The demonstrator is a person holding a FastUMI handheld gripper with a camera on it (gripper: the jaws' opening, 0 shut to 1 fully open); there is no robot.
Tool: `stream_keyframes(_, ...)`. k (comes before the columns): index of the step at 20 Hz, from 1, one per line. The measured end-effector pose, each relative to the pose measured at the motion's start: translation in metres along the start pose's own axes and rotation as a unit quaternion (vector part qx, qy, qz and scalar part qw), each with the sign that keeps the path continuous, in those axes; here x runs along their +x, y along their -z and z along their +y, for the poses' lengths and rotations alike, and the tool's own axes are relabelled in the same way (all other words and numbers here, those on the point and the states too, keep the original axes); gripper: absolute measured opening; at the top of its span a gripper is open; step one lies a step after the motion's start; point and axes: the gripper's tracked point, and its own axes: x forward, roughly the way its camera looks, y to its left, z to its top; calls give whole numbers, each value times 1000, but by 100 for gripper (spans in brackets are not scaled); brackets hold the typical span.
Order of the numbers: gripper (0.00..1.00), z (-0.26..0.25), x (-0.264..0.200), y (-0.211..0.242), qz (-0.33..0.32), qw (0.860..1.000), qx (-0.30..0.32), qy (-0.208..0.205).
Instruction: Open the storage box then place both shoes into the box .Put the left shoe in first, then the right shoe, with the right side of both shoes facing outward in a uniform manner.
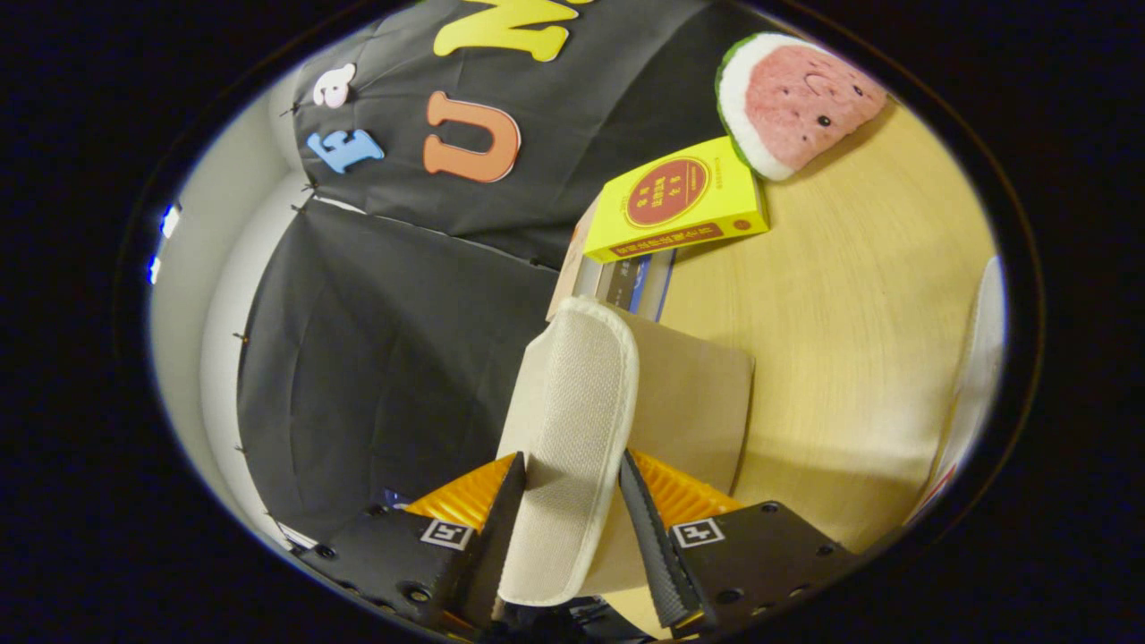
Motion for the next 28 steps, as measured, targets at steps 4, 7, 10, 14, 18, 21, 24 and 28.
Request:
stream_keyframes(4, 39, -5, -11, -1, -3, 1000, 6, 17)
stream_keyframes(7, 19, 1, -20, -7, -9, 1000, 2, 27)
stream_keyframes(10, 7, 22, -30, -12, -23, 999, -3, 27)
stream_keyframes(14, 4, 65, -34, -17, -34, 999, -25, 9)
stream_keyframes(18, 6, 113, -25, -20, -41, 998, -41, -16)
stream_keyframes(21, 7, 145, -15, -20, -46, 997, -54, -35)
stream_keyframes(24, 7, 180, -5, -21, -57, 995, -60, -65)
stream_keyframes(28, 7, 228, 18, -18, -66, 990, -66, -106)
